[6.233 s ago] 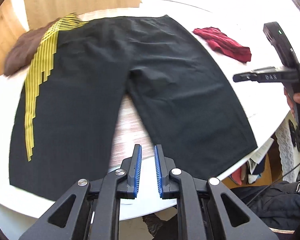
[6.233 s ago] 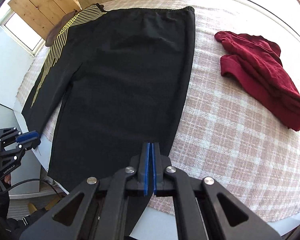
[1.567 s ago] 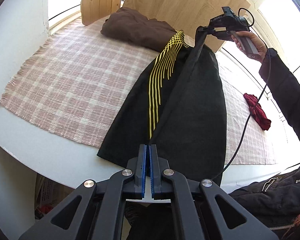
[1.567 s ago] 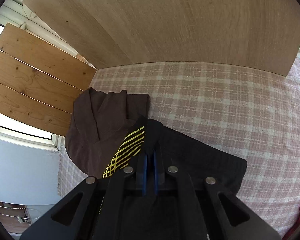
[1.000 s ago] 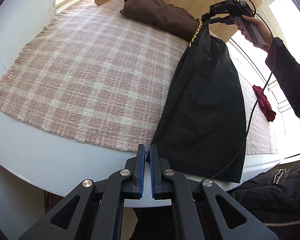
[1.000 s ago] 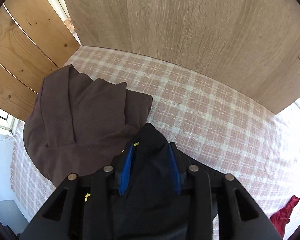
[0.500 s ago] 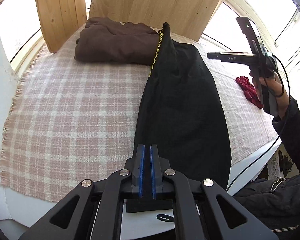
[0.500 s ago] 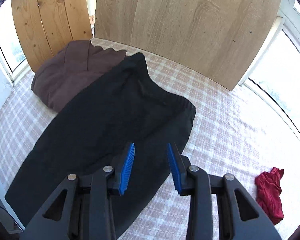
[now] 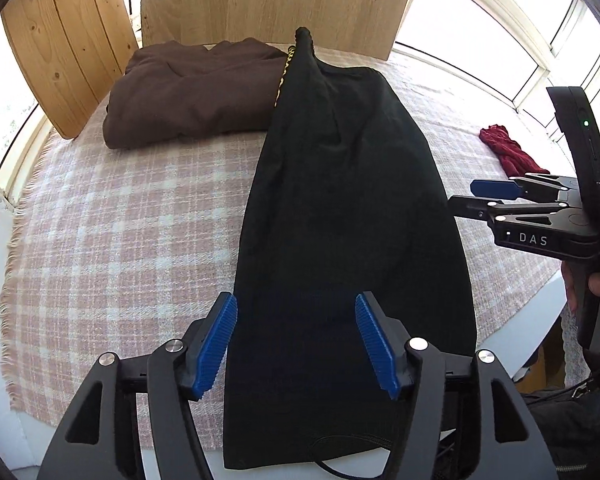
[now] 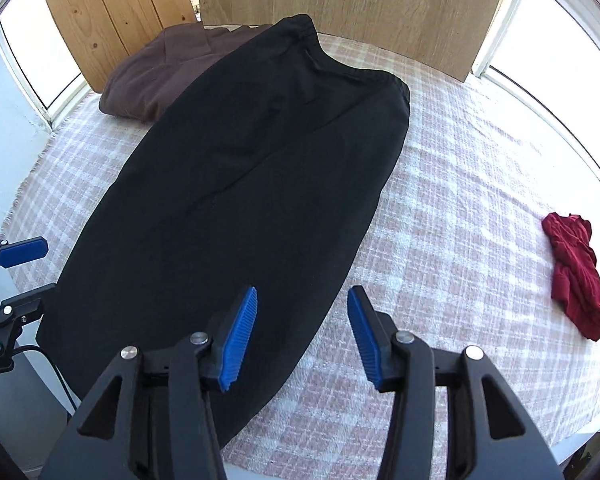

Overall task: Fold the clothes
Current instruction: 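Grasp the trouser leg hems with both grippers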

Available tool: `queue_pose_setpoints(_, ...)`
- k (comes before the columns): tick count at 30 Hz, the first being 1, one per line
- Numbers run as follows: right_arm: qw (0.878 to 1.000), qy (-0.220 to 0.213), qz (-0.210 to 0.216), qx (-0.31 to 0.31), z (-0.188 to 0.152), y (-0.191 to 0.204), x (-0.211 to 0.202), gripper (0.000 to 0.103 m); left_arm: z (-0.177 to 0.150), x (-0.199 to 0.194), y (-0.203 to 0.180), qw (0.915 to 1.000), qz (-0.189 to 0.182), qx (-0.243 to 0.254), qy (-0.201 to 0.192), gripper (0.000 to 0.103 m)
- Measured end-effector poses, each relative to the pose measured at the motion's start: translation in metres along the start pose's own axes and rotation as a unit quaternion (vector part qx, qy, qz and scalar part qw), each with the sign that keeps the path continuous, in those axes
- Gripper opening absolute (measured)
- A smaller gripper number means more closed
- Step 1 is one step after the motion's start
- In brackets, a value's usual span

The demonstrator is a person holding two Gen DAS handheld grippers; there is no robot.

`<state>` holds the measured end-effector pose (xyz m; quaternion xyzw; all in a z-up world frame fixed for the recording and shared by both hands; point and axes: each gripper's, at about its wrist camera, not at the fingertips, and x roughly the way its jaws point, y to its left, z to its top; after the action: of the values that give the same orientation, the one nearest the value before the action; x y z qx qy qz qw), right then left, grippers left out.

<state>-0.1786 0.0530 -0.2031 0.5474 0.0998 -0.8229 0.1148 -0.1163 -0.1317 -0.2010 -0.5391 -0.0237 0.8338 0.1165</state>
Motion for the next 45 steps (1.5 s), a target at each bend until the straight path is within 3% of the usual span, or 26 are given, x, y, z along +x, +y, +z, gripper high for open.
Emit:
queue_pose_setpoints(4,1.0,0.008,-0.002,0.013,-0.015,0.003,0.0,0.047,-0.007,0.003,0.001,0.9985,0.017,0.042,0.03,0.06)
queue_pose_setpoints(12,0.994,0.034,-0.051,0.092,-0.048,0.019,-0.002,0.047,-0.009,0.012,0.026,0.9942,-0.034,0.073,0.072,0.06)
queue_pose_setpoints(20,0.978,0.058,-0.017,0.198,-0.092,0.041,-0.007,0.047,-0.017,0.013,0.05,0.9864,-0.097,0.078,0.108,0.06)
queue_pose_setpoints(28,0.97,0.06,-0.015,0.235,-0.125,0.055,-0.018,0.047,-0.033,0.011,0.05,0.9795,-0.137,0.078,0.126,0.06)
queue_pose_setpoints(34,0.97,0.063,-0.022,0.235,-0.14,0.068,-0.025,0.047,-0.053,-0.001,0.043,0.9788,-0.121,0.084,0.142,0.06)
queue_pose_setpoints(38,0.968,0.069,-0.021,0.24,-0.144,0.072,-0.026,0.047,-0.07,-0.002,0.038,0.9769,-0.089,0.101,0.166,0.06)
queue_pose_setpoints(45,0.966,0.073,-0.013,0.247,-0.145,0.077,-0.022,0.047,-0.076,0.005,0.032,0.9748,-0.088,0.104,0.177,0.06)
